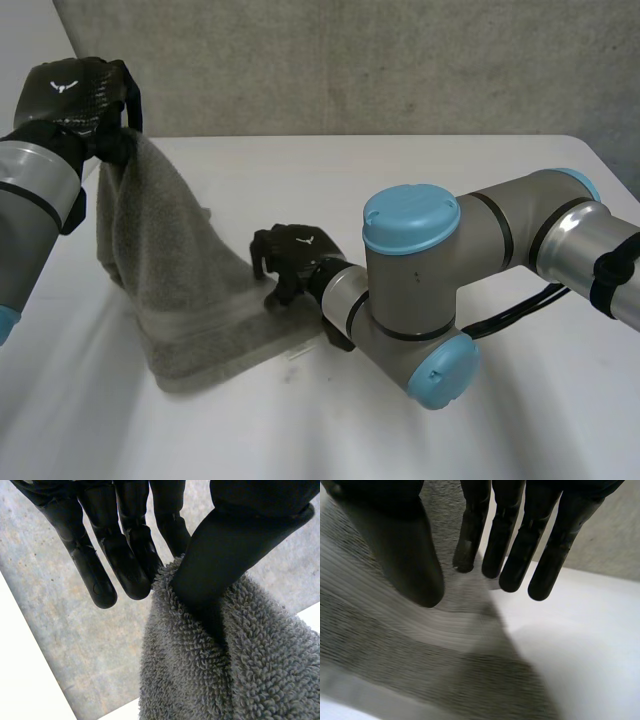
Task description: Fold the towel.
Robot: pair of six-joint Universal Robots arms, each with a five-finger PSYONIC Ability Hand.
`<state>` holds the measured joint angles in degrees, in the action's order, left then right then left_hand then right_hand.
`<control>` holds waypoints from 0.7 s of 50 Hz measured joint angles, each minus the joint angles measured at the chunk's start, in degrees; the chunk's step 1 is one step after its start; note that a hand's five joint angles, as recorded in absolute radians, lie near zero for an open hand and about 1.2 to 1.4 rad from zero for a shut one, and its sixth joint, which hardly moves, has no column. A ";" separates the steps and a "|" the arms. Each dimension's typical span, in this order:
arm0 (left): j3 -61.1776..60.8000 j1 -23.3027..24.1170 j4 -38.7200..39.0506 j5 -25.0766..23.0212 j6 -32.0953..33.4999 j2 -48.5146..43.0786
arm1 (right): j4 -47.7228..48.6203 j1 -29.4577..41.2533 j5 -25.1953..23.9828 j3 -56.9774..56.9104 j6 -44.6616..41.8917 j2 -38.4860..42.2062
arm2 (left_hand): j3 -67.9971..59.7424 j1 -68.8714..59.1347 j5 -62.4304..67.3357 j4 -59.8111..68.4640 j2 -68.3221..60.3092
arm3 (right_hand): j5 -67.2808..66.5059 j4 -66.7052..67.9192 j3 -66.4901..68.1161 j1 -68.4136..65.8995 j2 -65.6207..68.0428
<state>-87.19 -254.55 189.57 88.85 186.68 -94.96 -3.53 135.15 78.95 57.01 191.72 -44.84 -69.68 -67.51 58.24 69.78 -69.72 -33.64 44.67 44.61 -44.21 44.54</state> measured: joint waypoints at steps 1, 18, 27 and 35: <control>-0.01 0.02 0.00 0.00 -0.03 0.11 | -0.03 0.01 -0.46 0.01 1.13 0.01 | 0.00 0.00 0.00 0.00 0.00 | 1.30 -1.32 -1.26 1.46 -1.26; -1.01 0.86 0.00 0.00 -0.55 1.56 | 0.05 3.12 -2.86 -8.20 13.61 7.56 | 0.00 0.00 0.00 0.00 0.00 | 16.56 -15.74 -15.64 16.00 -15.40; -1.75 1.48 0.06 -0.08 -0.53 3.20 | -1.43 6.63 -0.49 -17.10 13.43 14.64 | 0.00 0.00 0.00 0.00 -0.01 | 16.68 -15.74 -15.64 16.59 -15.40; -1.99 1.55 0.09 -0.09 -0.54 3.65 | -1.62 9.20 -0.32 -22.12 16.11 17.82 | 0.00 0.00 0.00 0.00 -0.01 | 16.55 -15.74 -15.64 16.63 -15.40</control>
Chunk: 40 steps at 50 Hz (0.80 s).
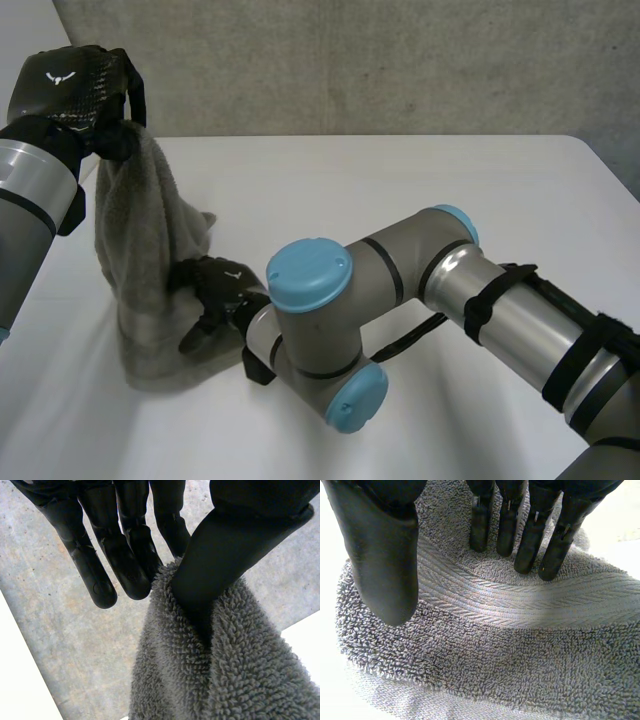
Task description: Fold the towel.
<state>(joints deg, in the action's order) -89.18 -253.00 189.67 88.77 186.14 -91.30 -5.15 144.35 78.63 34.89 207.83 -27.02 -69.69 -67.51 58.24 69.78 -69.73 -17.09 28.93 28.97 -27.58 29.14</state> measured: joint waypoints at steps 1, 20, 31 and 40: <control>-0.01 0.02 0.00 0.00 -0.01 -0.01 | 0.01 0.24 -0.02 -0.38 0.67 0.27 | 0.00 0.00 -0.03 0.00 0.00 | 0.00 0.00 0.00 0.00 0.00; -0.08 0.26 0.00 0.09 -0.12 -0.04 | -0.30 2.56 1.10 -1.95 2.68 2.26 | 0.00 -0.27 0.00 0.00 0.00 | -40.11 37.49 37.28 -39.09 38.75; 0.49 0.32 0.00 0.10 -0.03 1.21 | -7.68 -3.94 9.78 0.17 -8.19 -2.34 | 0.00 -0.27 0.00 0.00 0.00 | -13.85 12.96 12.87 -13.52 11.34; 1.60 0.78 -0.01 0.12 0.07 3.35 | -8.67 -10.11 19.59 4.85 -18.44 -6.80 | -0.01 -0.27 -0.06 0.00 -0.01 | -1.41 1.11 0.81 -1.78 1.01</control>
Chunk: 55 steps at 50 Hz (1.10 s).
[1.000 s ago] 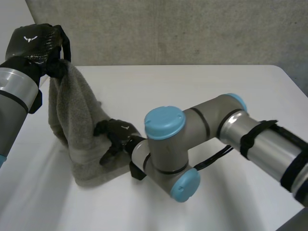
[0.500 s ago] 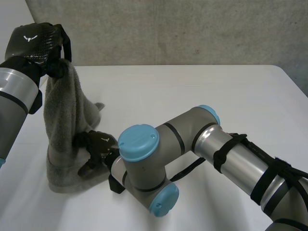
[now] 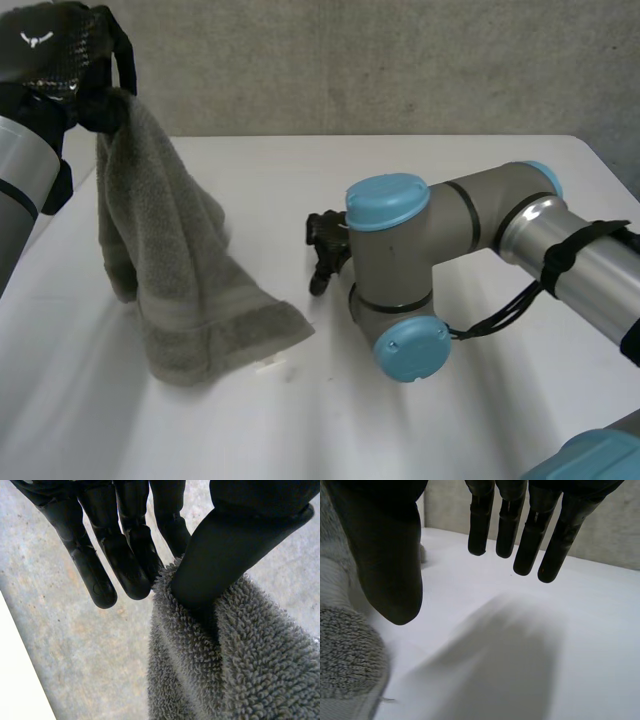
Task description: Fold the towel.
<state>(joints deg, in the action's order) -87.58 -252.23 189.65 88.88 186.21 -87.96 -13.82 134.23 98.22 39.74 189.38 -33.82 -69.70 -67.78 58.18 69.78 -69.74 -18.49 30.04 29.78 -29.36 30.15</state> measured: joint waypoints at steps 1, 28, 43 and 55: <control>0.06 0.06 -0.01 0.00 0.01 0.23 | 0.11 -0.27 -0.04 0.36 -0.01 -0.22 | 0.00 0.00 0.00 0.00 0.00 | 0.21 0.00 0.00 0.11 0.00; 1.30 2.91 -0.15 -0.12 0.10 1.92 | -0.91 -1.46 -23.15 -3.99 12.19 5.10 | -0.01 0.00 0.00 0.00 0.00 | -17.80 15.69 16.88 -17.22 16.48; -0.69 2.20 -0.03 -0.13 0.13 1.06 | -0.92 -4.35 -22.07 -4.59 7.06 0.96 | -0.01 0.00 0.00 0.01 0.00 | -47.86 46.74 45.77 -46.34 44.37; -7.46 5.82 -2.07 -0.27 0.27 -0.17 | -0.83 -11.08 -16.12 -3.43 -24.39 -11.39 | -0.02 0.00 0.00 0.01 -0.01 | -47.87 46.74 46.21 -46.38 44.38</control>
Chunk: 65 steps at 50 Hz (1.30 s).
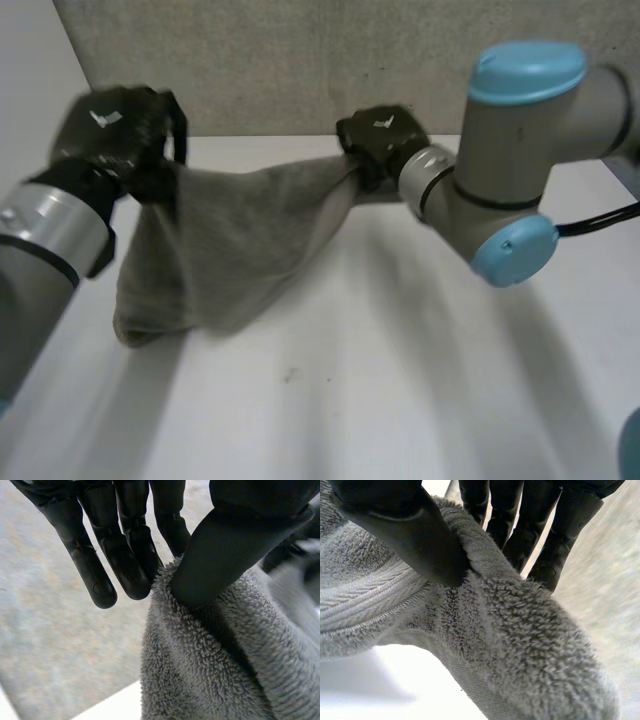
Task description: Fold the towel.
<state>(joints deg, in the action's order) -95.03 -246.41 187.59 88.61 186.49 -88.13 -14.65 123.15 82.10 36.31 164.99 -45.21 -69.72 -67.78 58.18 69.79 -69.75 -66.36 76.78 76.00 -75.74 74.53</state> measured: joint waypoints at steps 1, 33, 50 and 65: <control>-0.20 0.53 -0.22 -0.01 0.00 -0.10 | 0.00 -0.19 0.34 -0.06 -1.54 -0.41 | 0.00 0.00 0.00 0.00 0.00 | 0.00 0.00 0.00 0.00 0.00; 0.04 22.13 -4.51 0.73 -0.11 -16.86 | 0.22 -4.46 7.28 19.97 -39.05 -9.96 | 46.20 44.28 -45.01 -46.37 46.51 | 0.00 0.00 0.00 -0.05 0.00; 13.31 -0.53 -5.31 -0.16 0.53 -23.81 | 8.72 -6.18 -1.34 38.14 -39.96 -19.43 | 47.00 45.15 -45.37 -47.25 47.05 | -0.32 0.00 0.00 -0.05 0.00; 28.19 -2.46 -10.76 -1.98 1.76 -40.62 | 22.72 -6.79 -2.13 50.10 -39.85 -26.48 | 44.63 42.76 -42.99 -44.73 44.67 | -0.32 0.00 0.00 -0.05 0.00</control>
<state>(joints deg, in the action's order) -66.84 -248.87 176.83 86.63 188.25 -128.75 8.07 116.37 79.96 86.42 125.14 -71.69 -25.09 -25.02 15.18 25.06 -25.08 -66.68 76.78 76.00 -75.79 74.53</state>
